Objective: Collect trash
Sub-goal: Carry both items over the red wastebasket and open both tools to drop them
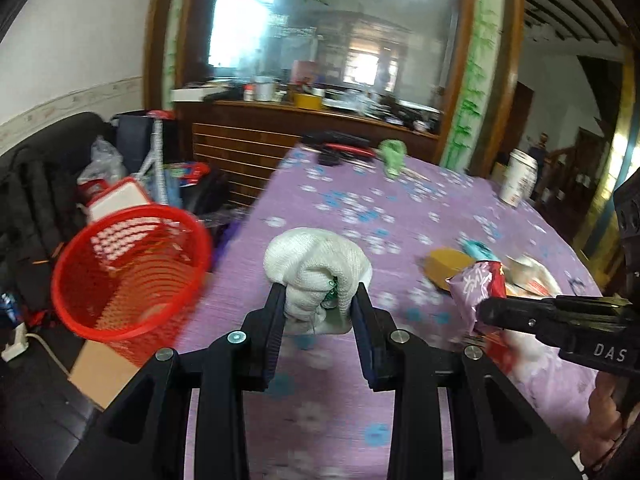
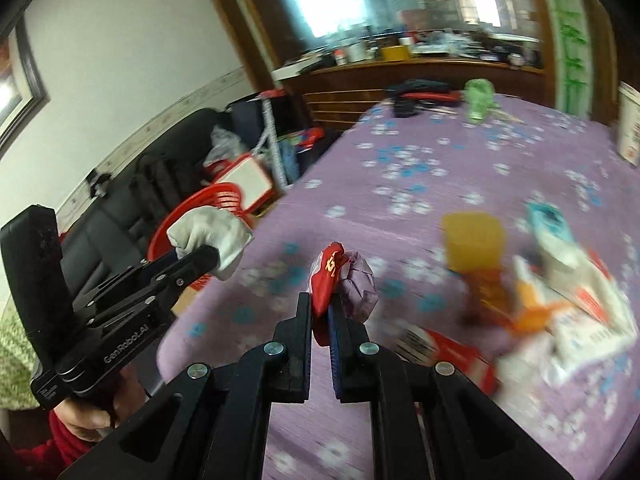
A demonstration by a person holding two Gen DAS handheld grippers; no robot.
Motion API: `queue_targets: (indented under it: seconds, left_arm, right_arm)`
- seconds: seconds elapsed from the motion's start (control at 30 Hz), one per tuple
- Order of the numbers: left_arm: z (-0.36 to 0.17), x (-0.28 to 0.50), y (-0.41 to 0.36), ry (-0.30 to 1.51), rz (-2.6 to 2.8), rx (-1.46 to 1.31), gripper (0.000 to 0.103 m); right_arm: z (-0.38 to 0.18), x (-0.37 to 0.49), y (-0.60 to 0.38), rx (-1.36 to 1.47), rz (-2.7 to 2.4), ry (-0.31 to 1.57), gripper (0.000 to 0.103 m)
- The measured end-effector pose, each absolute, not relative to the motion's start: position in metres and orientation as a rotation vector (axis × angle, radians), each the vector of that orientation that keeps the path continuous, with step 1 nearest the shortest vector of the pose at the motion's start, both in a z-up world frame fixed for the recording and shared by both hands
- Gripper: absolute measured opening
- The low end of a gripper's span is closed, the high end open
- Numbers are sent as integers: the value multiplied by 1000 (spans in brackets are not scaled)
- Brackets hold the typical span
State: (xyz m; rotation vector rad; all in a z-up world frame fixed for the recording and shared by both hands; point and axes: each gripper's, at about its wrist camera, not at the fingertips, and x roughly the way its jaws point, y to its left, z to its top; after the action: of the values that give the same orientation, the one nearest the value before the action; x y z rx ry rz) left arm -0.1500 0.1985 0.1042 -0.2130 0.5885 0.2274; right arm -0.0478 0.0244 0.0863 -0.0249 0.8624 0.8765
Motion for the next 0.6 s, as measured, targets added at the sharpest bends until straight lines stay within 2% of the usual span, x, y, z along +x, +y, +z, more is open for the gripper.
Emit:
queue_targets:
  seconds: [0.33, 0.6]
  left_arm:
    - [103, -172, 299, 579, 411, -253, 31]
    - [80, -163, 366, 636, 496, -316, 33]
  right_arm:
    - [91, -31, 153, -51, 1049, 929, 8]
    - [81, -24, 239, -67, 1109, 961, 9]
